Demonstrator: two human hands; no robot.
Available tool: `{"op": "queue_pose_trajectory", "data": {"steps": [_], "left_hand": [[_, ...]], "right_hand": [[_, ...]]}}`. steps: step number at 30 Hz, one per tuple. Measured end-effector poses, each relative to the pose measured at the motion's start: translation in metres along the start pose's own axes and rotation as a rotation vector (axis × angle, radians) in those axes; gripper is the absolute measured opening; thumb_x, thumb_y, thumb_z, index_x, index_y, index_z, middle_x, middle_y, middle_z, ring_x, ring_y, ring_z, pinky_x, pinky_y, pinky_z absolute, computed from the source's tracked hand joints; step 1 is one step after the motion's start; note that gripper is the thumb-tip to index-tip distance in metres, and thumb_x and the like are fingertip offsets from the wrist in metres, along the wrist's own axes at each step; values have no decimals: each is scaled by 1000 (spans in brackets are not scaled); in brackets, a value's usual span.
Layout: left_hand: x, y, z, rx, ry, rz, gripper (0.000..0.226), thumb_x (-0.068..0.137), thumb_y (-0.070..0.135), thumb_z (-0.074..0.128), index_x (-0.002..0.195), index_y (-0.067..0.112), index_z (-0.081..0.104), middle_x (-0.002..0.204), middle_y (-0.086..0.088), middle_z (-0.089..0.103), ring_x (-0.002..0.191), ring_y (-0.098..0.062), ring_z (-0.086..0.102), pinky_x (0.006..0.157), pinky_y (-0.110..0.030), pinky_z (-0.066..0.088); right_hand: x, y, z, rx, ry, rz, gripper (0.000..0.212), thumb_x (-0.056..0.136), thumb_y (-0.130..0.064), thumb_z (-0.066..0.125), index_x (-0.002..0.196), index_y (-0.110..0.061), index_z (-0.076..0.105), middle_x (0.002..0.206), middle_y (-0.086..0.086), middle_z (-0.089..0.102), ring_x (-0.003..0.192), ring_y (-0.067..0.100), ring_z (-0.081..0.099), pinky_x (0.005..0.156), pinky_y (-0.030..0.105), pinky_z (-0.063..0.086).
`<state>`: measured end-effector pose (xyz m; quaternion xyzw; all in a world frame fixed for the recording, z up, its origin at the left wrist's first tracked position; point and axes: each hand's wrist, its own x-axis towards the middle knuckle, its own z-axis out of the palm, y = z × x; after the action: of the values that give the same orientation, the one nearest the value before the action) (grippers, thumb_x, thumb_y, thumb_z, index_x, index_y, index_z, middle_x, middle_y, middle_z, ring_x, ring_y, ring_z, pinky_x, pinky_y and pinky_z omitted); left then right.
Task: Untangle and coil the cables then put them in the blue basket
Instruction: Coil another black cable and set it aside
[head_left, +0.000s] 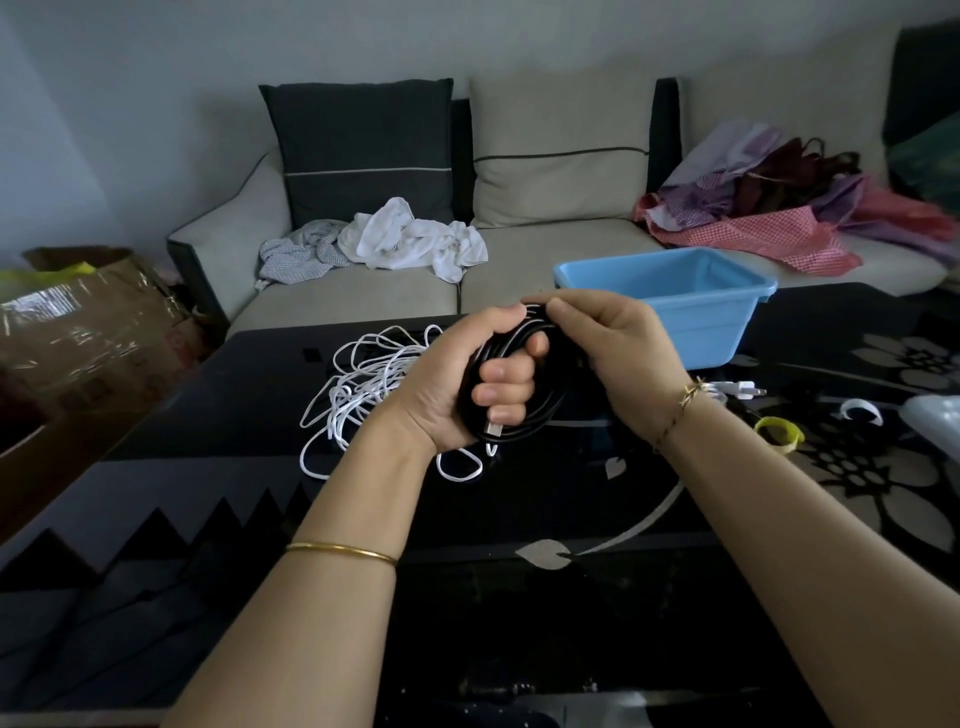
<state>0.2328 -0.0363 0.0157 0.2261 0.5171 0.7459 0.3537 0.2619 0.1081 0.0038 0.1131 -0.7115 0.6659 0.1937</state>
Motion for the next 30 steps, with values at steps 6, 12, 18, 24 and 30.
{"op": "queue_pose_trajectory", "data": {"steps": [6, 12, 18, 24, 30], "left_hand": [[4, -1, -1, -157, -6, 87, 24, 85, 31, 41, 72, 11, 47, 36, 12, 30, 25, -1, 27, 28, -14, 25], [12, -9, 6, -180, 16, 24, 24, 87, 31, 40, 73, 12, 46, 38, 11, 33, 28, -1, 31, 33, -15, 33], [29, -29, 23, -193, 207, -107, 35, 96, 31, 46, 75, 6, 58, 53, 0, 55, 44, -11, 55, 51, -23, 54], [47, -49, 37, -10, 331, -209, 26, 95, 25, 55, 78, 7, 62, 55, -3, 61, 44, -11, 59, 49, -26, 56], [71, -80, 62, 255, 493, -38, 36, 87, 34, 66, 63, 11, 51, 47, 0, 48, 34, -9, 44, 38, -19, 44]], "right_hand": [[-7, 9, 10, 249, -38, 53, 30, 101, -29, 37, 110, -22, 64, 106, -3, 68, 107, 12, 61, 97, 29, 47], [-16, 19, 6, -189, 53, -66, 28, 100, -11, 37, 115, -23, 56, 106, -7, 62, 97, -5, 55, 86, 6, 39], [-30, 24, -21, -372, 135, -4, 22, 99, -10, 38, 97, -20, 58, 79, -12, 59, 69, -9, 53, 65, 5, 38], [-43, 38, -47, -689, 136, 105, 24, 99, -12, 37, 107, -4, 58, 92, 5, 57, 88, 21, 53, 78, 31, 39], [-55, 45, -68, -780, 155, 131, 24, 99, -13, 35, 110, -7, 55, 94, 12, 64, 84, 27, 59, 70, 34, 44]]}}
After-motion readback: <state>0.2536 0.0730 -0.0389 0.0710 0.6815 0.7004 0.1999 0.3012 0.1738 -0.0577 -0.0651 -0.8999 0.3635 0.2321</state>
